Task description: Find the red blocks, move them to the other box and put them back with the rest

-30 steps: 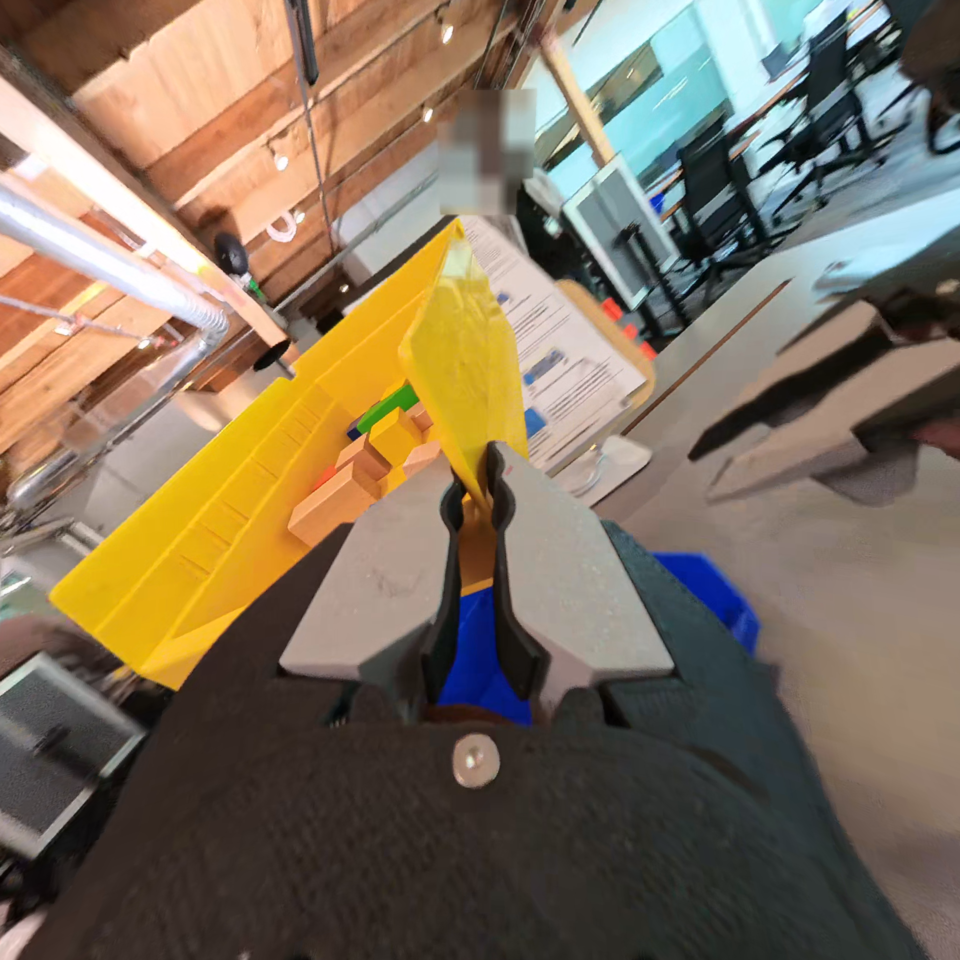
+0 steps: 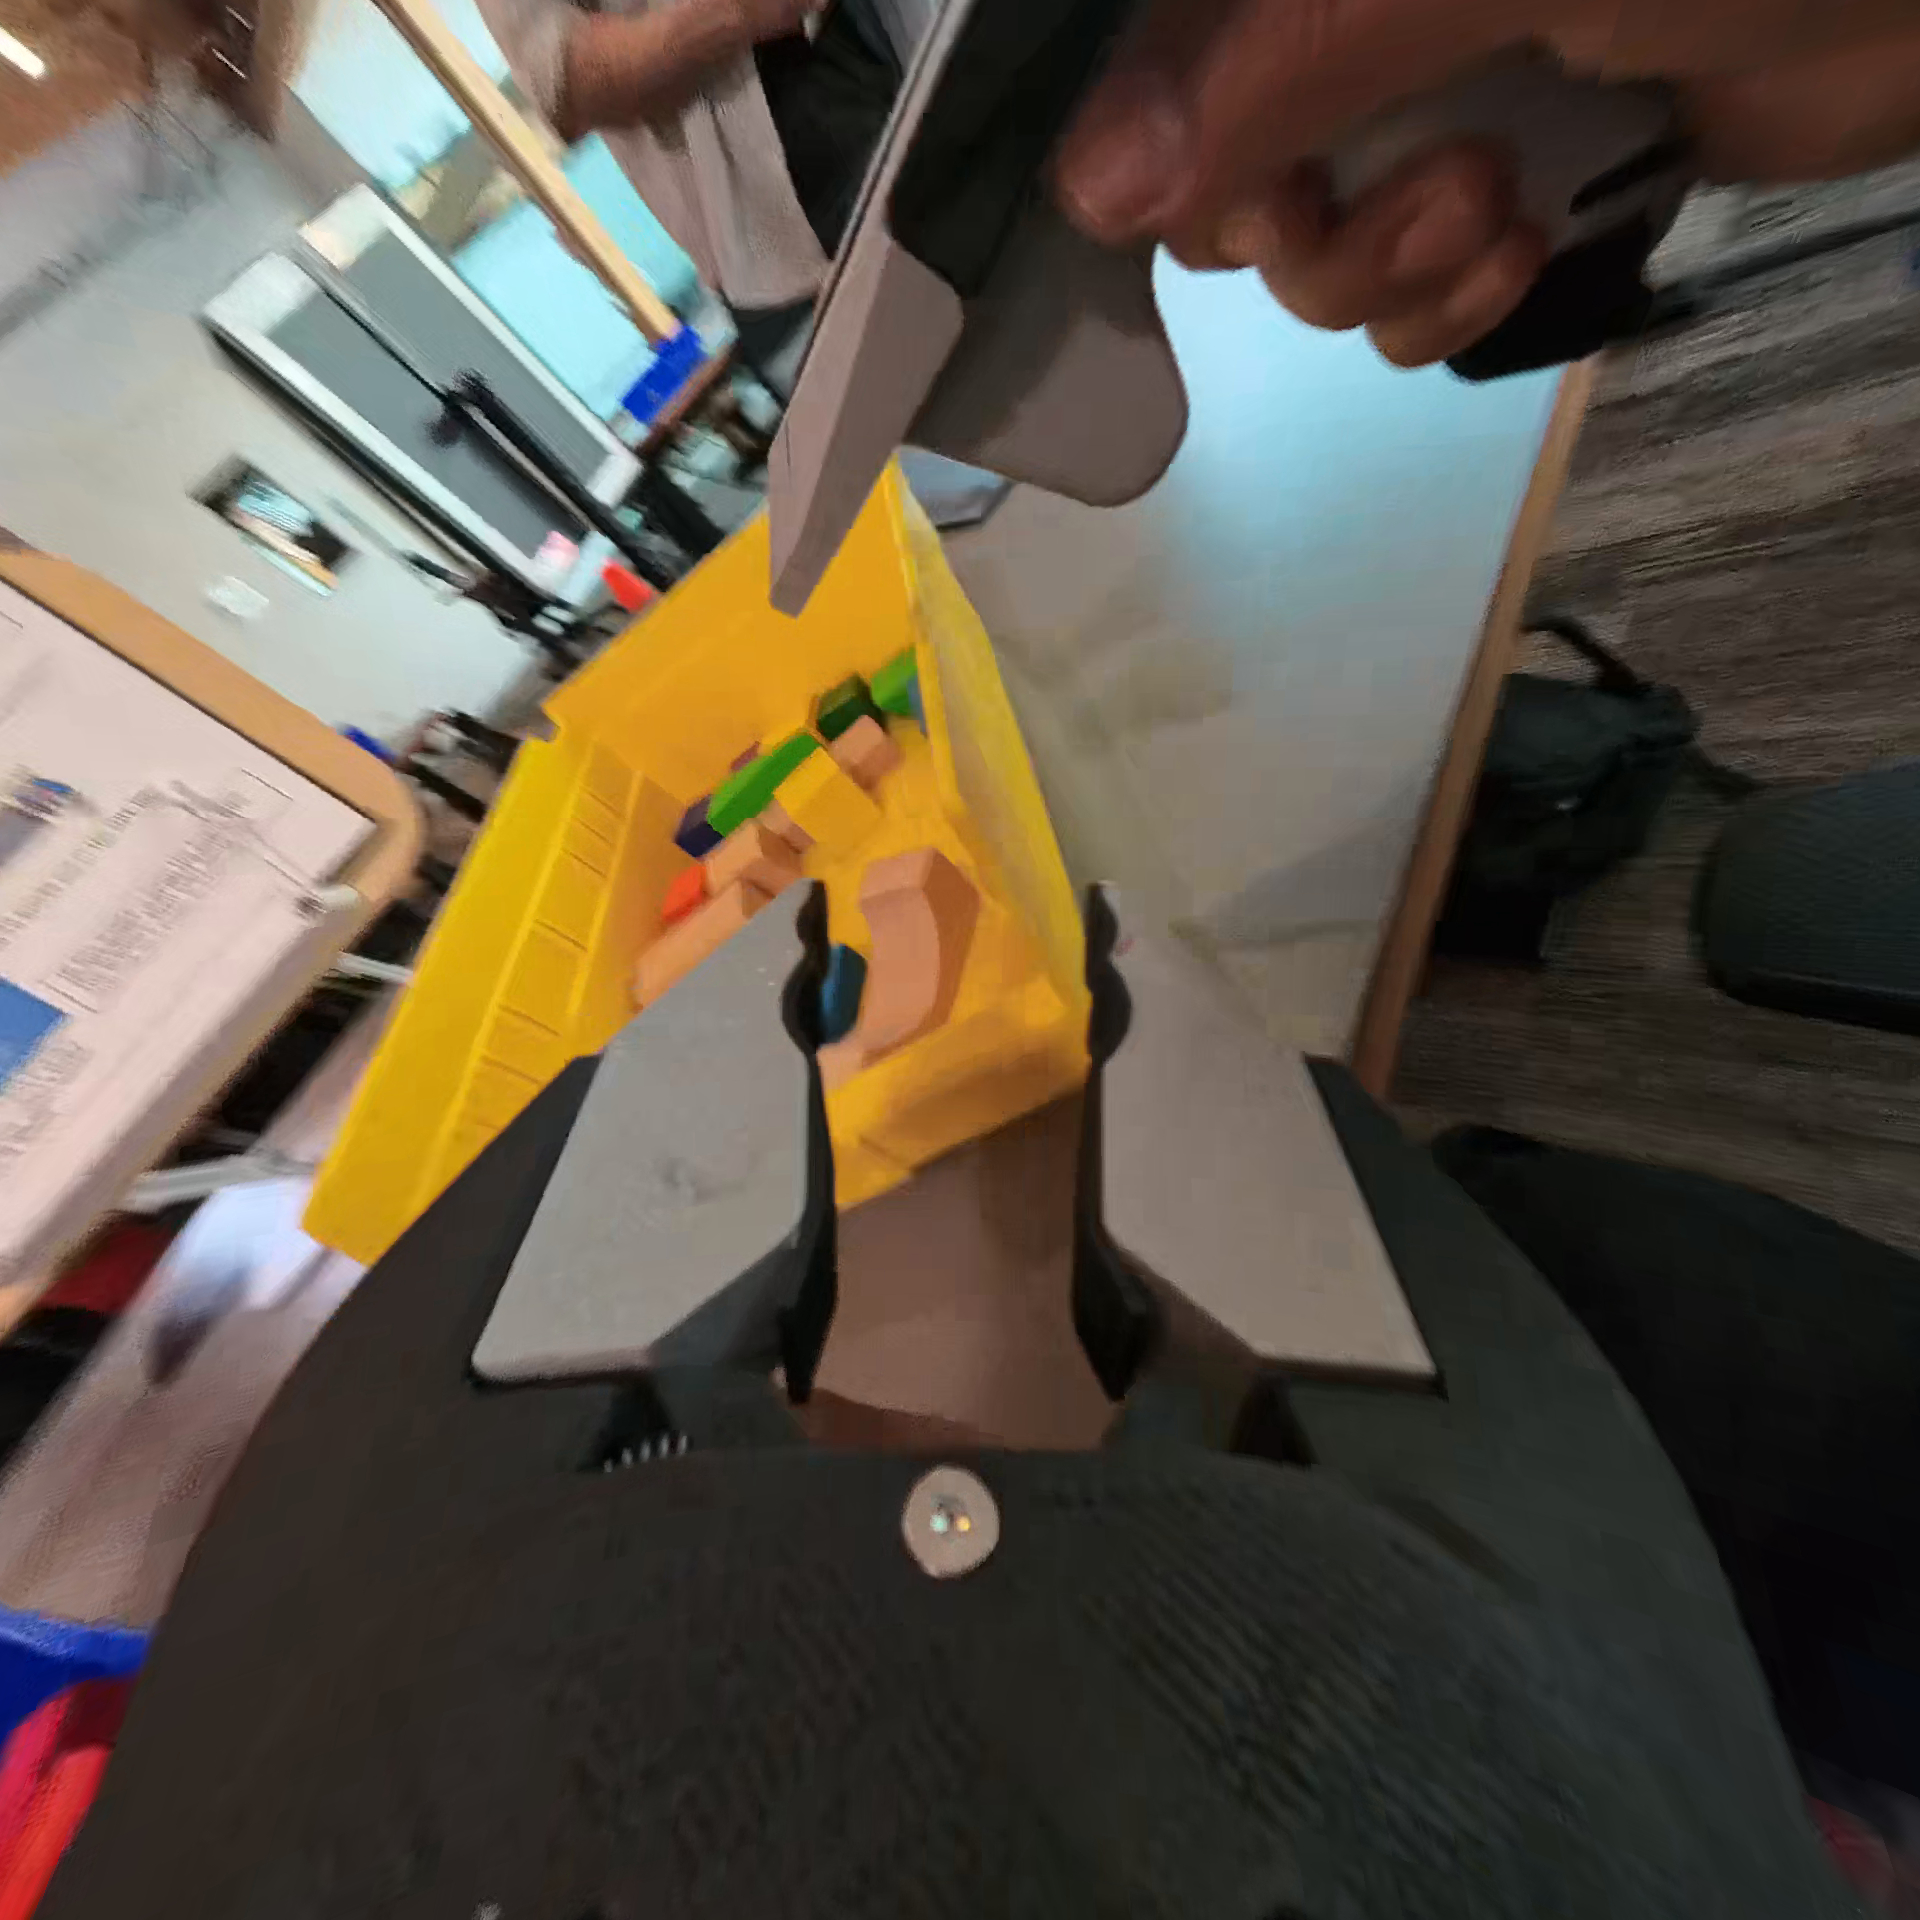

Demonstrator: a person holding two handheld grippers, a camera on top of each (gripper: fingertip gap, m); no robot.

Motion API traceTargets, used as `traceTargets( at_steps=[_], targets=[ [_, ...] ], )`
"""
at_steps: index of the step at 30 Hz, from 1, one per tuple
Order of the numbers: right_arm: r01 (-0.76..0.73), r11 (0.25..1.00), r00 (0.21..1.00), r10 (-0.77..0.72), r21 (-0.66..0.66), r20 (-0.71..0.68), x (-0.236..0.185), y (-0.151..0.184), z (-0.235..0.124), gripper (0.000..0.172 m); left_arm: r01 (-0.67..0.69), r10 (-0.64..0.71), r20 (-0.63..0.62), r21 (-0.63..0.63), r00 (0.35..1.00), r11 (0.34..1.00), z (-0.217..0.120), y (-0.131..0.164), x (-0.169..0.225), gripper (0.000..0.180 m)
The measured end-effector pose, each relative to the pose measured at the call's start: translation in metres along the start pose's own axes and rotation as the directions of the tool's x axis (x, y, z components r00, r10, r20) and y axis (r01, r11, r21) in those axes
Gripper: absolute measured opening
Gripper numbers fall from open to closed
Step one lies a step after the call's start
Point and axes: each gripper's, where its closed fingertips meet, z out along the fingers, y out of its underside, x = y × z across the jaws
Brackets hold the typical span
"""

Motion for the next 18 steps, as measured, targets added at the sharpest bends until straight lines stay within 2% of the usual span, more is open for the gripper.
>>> traceTargets(
  at_steps=[2, 4, 6, 8, 9, 11, 14, 16, 18],
  targets=[
    [0.057, 0.998, 0.994, -0.055, -0.017, 0.093, -0.031, 0.0, 0.003, 0.045, 0.104, -0.11, -0.125, -0.046, 0.986, 0.993, -0.025, 0.011, 0.002, 0.06],
    [0.135, 0.989, 0.977, -0.123, -0.057, 0.175, -0.062, 0.008, 0.004, 0.043, 0.172, -0.194, -0.197, -0.124, 0.961, 0.977, -0.054, 0.032, -0.005, 0.061],
    [0.219, 0.968, 0.957, -0.189, -0.122, 0.22, -0.084, 0.024, 0.006, 0.039, 0.212, -0.242, -0.151, -0.191, 0.958, 0.958, -0.08, 0.062, -0.033, 0.06],
    [0.289, 0.938, 0.945, -0.248, -0.19, 0.213, -0.089, 0.04, 0.012, 0.04, 0.238, -0.254, -0.026, -0.27, 0.967, 0.933, -0.103, 0.105, -0.073, 0.059],
    [0.314, 0.928, 0.945, -0.285, -0.199, 0.16, -0.081, 0.041, 0.016, 0.041, 0.255, -0.253, 0.048, -0.312, 0.966, 0.915, -0.115, 0.129, -0.093, 0.059],
    [0.353, 0.907, 0.936, -0.342, -0.23, 0.089, -0.065, 0.042, 0.016, 0.02, 0.296, -0.247, 0.172, -0.393, 0.954, 0.87, -0.139, 0.175, -0.128, 0.059],
    [0.361, 0.874, 0.93, -0.366, -0.326, 0.048, -0.043, 0.05, 0.006, 0.022, 0.364, -0.243, 0.304, -0.45, 0.921, 0.815, -0.173, 0.225, -0.161, 0.059],
    [0.362, 0.839, 0.909, -0.415, -0.407, -0.047, -0.006, 0.055, -0.001, 0.03, 0.371, -0.255, 0.309, -0.418, 0.916, 0.829, -0.186, 0.233, -0.169, 0.067],
    [0.323, 0.805, 0.879, -0.45, -0.498, -0.156, 0.044, 0.065, -0.008, 0.028, 0.365, -0.249, 0.309, -0.413, 0.918, 0.835, -0.196, 0.24, -0.176, 0.07]
  ],
)
